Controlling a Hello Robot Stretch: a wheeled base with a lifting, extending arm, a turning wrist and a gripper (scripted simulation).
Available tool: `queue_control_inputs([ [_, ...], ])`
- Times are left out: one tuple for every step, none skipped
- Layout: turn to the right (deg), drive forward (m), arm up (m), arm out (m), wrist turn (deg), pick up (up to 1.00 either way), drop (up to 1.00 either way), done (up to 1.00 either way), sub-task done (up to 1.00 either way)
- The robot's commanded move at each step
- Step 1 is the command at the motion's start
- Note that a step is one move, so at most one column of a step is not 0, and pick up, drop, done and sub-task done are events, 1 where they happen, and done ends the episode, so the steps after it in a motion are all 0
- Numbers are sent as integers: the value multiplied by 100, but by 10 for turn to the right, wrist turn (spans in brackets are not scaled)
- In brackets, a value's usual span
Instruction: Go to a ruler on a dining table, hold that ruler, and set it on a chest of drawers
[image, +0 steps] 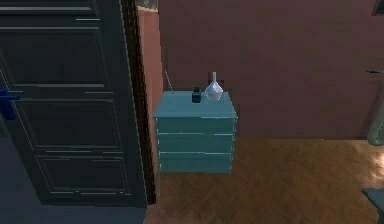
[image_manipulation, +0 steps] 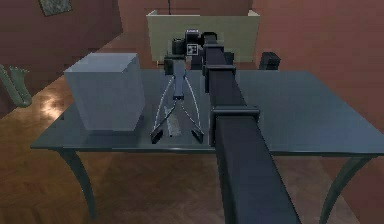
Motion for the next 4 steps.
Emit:
queue_control_inputs([
  [0,0,0,0,450,0,0,0,0],
  [0,0,0,0,450,0,0,0,0],
  [0,0,0,0,450,0,0,0,0],
  [0,0,0,0,270,0,0,0,0],
])
